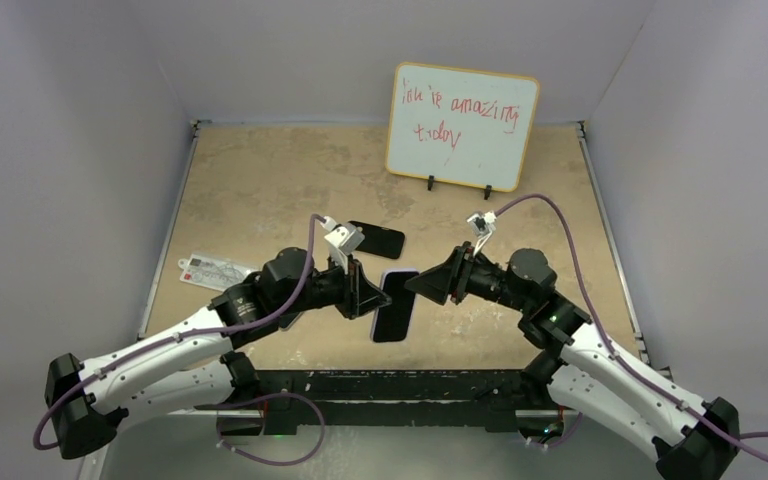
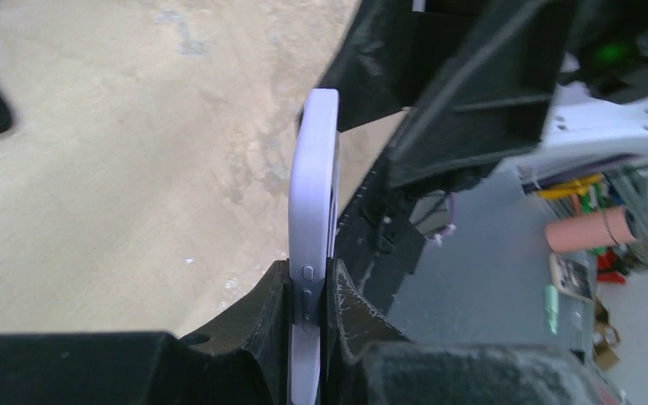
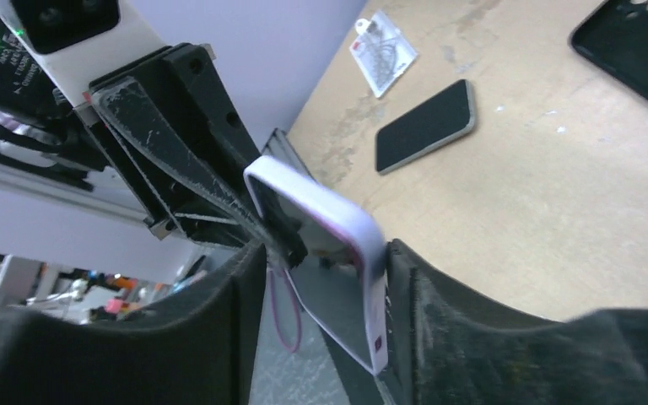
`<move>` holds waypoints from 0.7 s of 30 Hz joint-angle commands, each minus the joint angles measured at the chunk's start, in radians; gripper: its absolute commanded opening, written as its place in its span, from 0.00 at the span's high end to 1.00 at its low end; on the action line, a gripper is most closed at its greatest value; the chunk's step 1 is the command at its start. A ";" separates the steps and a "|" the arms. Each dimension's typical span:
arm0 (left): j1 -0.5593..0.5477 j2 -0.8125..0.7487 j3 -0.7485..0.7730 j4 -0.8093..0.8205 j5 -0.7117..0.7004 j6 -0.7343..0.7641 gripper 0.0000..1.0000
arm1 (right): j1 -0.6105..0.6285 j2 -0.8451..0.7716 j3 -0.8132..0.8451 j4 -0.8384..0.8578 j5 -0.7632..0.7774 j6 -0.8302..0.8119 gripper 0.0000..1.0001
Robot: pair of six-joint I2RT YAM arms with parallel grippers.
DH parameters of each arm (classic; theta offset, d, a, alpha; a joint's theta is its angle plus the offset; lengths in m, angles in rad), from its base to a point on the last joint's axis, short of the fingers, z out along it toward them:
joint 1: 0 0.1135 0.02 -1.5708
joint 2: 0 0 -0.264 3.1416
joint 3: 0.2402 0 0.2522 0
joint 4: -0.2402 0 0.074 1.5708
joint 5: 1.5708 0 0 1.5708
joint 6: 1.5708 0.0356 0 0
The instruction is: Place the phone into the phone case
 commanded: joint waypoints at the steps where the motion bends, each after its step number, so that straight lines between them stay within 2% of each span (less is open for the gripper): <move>1: 0.011 0.009 -0.002 0.048 -0.088 -0.007 1.00 | 0.006 -0.059 0.099 -0.167 0.145 -0.003 0.36; 5: 0.011 0.076 0.007 0.128 -0.097 -0.027 1.00 | 0.006 -0.105 0.147 -0.335 0.232 -0.024 0.03; 6: 0.011 0.105 0.014 0.155 -0.098 -0.029 1.00 | 0.006 -0.114 0.156 -0.364 0.245 -0.029 0.01; 9: 0.014 0.210 0.030 0.263 -0.090 -0.054 1.00 | 0.006 -0.135 0.188 -0.440 0.268 -0.057 0.01; 13: 0.043 0.406 0.066 0.526 -0.026 -0.117 1.00 | 0.006 -0.183 0.252 -0.564 0.325 -0.097 0.01; 16: 0.087 0.582 0.142 0.668 0.045 -0.168 1.00 | 0.006 -0.225 0.288 -0.621 0.394 -0.104 0.01; 19: 0.128 0.768 0.220 0.865 0.159 -0.281 1.00 | 0.005 -0.246 0.309 -0.653 0.409 -0.101 0.01; 21: 0.135 0.872 0.292 0.929 0.199 -0.319 1.00 | 0.005 -0.247 0.316 -0.676 0.416 -0.111 0.01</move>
